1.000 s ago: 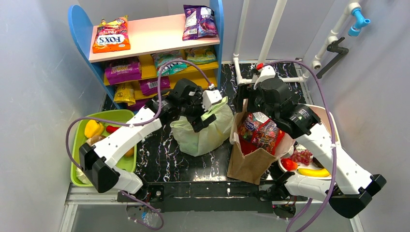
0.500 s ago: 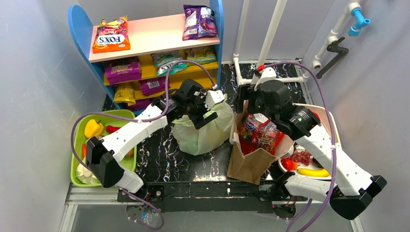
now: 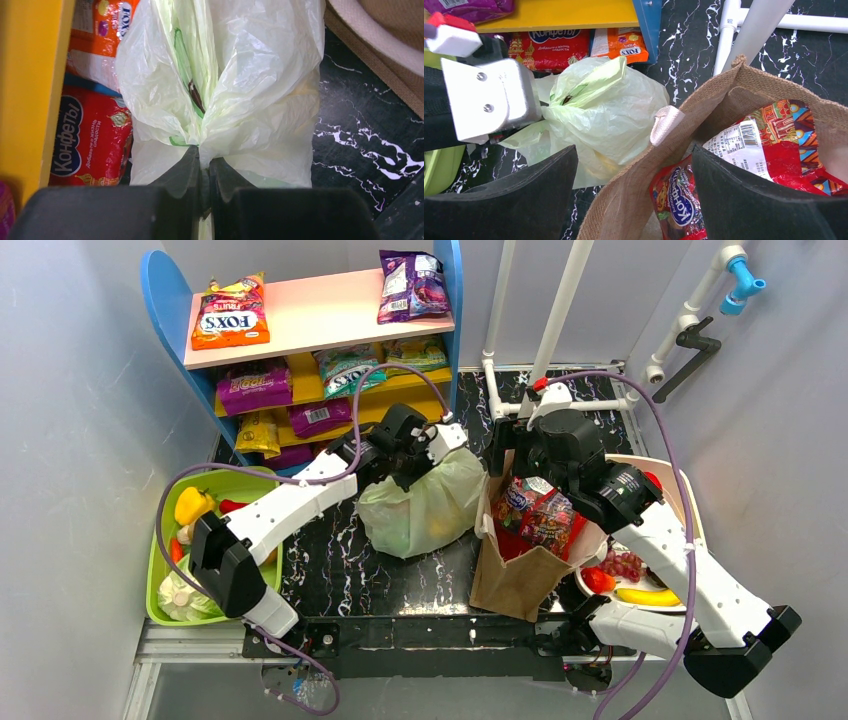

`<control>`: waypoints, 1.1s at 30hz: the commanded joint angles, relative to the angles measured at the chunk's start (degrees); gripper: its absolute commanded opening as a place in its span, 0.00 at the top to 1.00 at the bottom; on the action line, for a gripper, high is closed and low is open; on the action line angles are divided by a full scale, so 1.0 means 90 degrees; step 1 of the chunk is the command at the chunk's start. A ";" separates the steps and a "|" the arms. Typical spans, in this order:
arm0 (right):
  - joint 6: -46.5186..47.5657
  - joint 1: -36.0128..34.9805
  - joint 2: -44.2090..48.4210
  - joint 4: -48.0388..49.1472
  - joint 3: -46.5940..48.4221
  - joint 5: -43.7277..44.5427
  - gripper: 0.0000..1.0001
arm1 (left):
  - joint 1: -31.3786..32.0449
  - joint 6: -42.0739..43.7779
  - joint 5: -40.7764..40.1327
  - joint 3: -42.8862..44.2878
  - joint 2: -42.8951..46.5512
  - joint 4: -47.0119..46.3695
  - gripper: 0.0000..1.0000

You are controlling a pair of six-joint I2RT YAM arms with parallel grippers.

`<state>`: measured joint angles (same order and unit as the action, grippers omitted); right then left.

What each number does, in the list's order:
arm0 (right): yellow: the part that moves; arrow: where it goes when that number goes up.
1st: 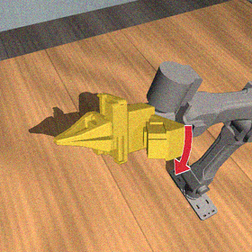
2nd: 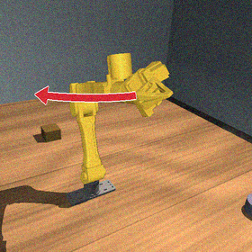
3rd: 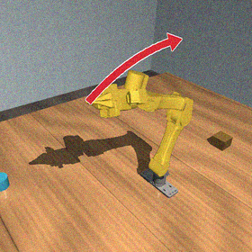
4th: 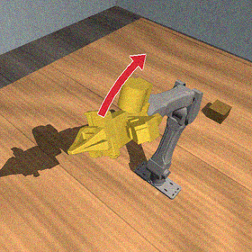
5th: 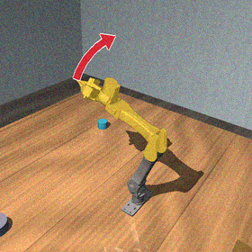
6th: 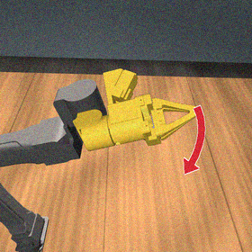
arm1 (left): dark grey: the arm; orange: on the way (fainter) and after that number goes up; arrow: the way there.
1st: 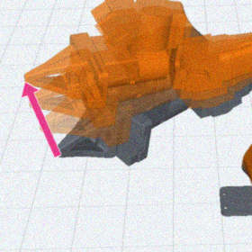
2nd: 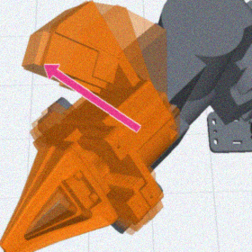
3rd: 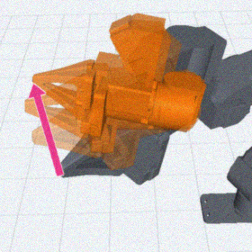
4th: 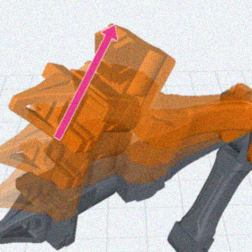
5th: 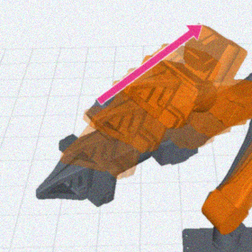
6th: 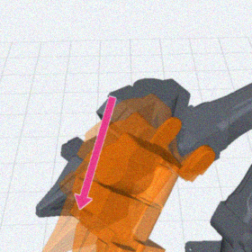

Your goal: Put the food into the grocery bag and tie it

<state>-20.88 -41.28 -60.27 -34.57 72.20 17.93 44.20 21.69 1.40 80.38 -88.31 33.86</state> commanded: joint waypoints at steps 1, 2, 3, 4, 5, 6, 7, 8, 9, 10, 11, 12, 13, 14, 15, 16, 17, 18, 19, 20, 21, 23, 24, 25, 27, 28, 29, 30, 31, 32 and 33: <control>-0.0055 0.0006 0.0138 0.0269 -0.0025 0.0132 0.10 | 0.0032 -0.0405 -0.0639 0.0415 0.0546 0.0086 1.00; -0.0053 0.0006 0.0131 0.0273 -0.0021 0.0128 0.10 | 0.0030 -0.0499 -0.0774 0.0459 0.0624 0.0086 1.00; -0.0049 0.0006 0.0124 0.0272 -0.0017 0.0136 0.10 | 0.0030 -0.0607 -0.0863 0.0504 0.0693 0.0090 1.00; -0.0052 0.0006 0.0113 0.0269 -0.0003 0.0153 0.10 | 0.0030 -0.0700 -0.0934 0.0554 0.0749 0.0110 1.00; -0.0047 0.0006 0.0107 0.0267 0.0017 0.0180 0.10 | 0.0030 -0.0817 -0.1003 0.0615 0.0800 0.0140 1.00; -0.0040 0.0006 0.0106 0.0256 0.0046 0.0215 0.10 | 0.0030 -0.0953 -0.1075 0.0698 0.0833 0.0191 1.00; -0.0020 0.0006 0.0100 0.0243 0.0087 0.0250 0.10 | 0.0030 -0.1074 -0.1138 0.0796 0.0851 0.0275 1.00; 0.0003 0.0006 0.0092 0.0217 0.0146 0.0293 0.10 | 0.0034 -0.1224 -0.1198 0.0953 0.0846 0.0421 1.00; 0.0036 0.0006 0.0087 0.0201 0.0212 0.0333 0.10 | 0.0032 -0.1372 -0.1245 0.1143 0.0816 0.0600 1.00; 0.0073 0.0006 0.0082 0.0168 0.0300 0.0390 0.10 | 0.0030 -0.1546 -0.1270 0.1373 0.0766 0.0827 1.00; 0.0110 0.0006 0.0081 0.0127 0.0393 0.0463 0.10 | 0.0030 -0.1722 -0.1277 0.1657 0.0717 0.1087 1.00; 0.0141 0.0006 0.0078 0.0088 0.0474 0.0532 0.10 | 0.0030 -0.1866 -0.1252 0.1930 0.0667 0.1325 1.00; 0.0173 0.0006 0.0076 0.0042 0.0583 0.0666 0.10 | 0.0030 -0.1991 -0.1155 0.2214 0.0638 0.1547 1.00; 0.0200 0.0006 0.0087 -0.0012 0.0671 0.0817 0.10 | 0.0030 -0.2055 -0.1020 0.2440 0.0650 0.1673 1.00; 0.0209 0.0006 0.0103 -0.0082 0.0749 0.1005 0.10 | 0.0030 -0.2128 -0.0914 0.2605 0.0685 0.1727 1.00; 0.0205 0.0006 0.0110 -0.0155 0.0828 0.1218 0.10 | 0.0030 -0.2239 -0.0855 0.2761 0.0741 0.1756 1.00; 0.0186 0.0013 0.0128 -0.0237 0.0885 0.1432 0.10 | 0.0030 -0.2329 -0.0818 0.2920 0.0798 0.1788 1.00; 0.0148 0.0020 0.0158 -0.0319 0.0926 0.1638 0.10 | 0.0030 -0.2356 -0.0765 0.3074 0.0839 0.1829 1.00; 0.0084 0.0036 0.0196 -0.0421 0.0958 0.1872 0.10 | 0.0030 -0.2505 -0.0715 0.3268 0.0876 0.1884 1.00; 0.0013 0.0059 0.0240 -0.0499 0.0965 0.2083 0.10 | 0.0034 -0.2628 -0.0588 0.3444 0.0913 0.1930 1.00; -0.0042 0.0076 0.0299 -0.0555 0.0941 0.2269 0.10 | 0.0033 -0.2690 -0.0404 0.3601 0.0960 0.1941 1.00; -0.0140 0.0129 0.0473 -0.0597 0.0843 0.2560 0.11 | 0.0033 -0.2778 0.0181 0.3870 0.1093 0.1844 1.00; -0.0182 0.0161 0.0565 -0.0592 0.0781 0.2673 0.11 | 0.0033 -0.2758 0.0504 0.3991 0.1156 0.1796 1.00; -0.0227 0.0202 0.0657 -0.0585 0.0711 0.2759 0.11 | 0.0031 -0.2738 0.0804 0.4103 0.1214 0.1731 1.00; -0.0355 0.0277 0.0837 -0.0575 0.0586 0.2944 0.12 | 0.0030 -0.2741 0.1255 0.4240 0.1358 0.1523 1.00; -0.0439 0.0302 0.0921 -0.0572 0.0521 0.3062 0.12 | 0.0030 -0.2798 0.1420 0.4275 0.1421 0.1385 1.00; -0.0521 0.0324 0.1010 -0.0564 0.0450 0.3182 0.13 | 0.0030 -0.2887 0.1554 0.4296 0.1469 0.1224 1.00; -0.0604 0.0346 0.1099 -0.0556 0.0374 0.3316 0.13 | 0.0030 -0.2987 0.1717 0.4305 0.1506 0.1051 1.00; -0.0680 0.0362 0.1165 -0.0554 0.0297 0.3453 0.13 | 0.0030 -0.3096 0.1893 0.4321 0.1522 0.0901 1.00; -0.0751 0.0382 0.1224 -0.0566 0.0233 0.3559 0.13 | 0.0030 -0.3215 0.2085 0.4337 0.1519 0.0748 1.00; -0.0814 0.0402 0.1266 -0.0580 0.0186 0.3626 0.14 | 0.0030 -0.3344 0.2222 0.4329 0.1511 0.0583 1.00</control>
<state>-24.47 -38.39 -50.54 -40.38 75.64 43.63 44.36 -3.88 12.05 117.42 -76.44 46.48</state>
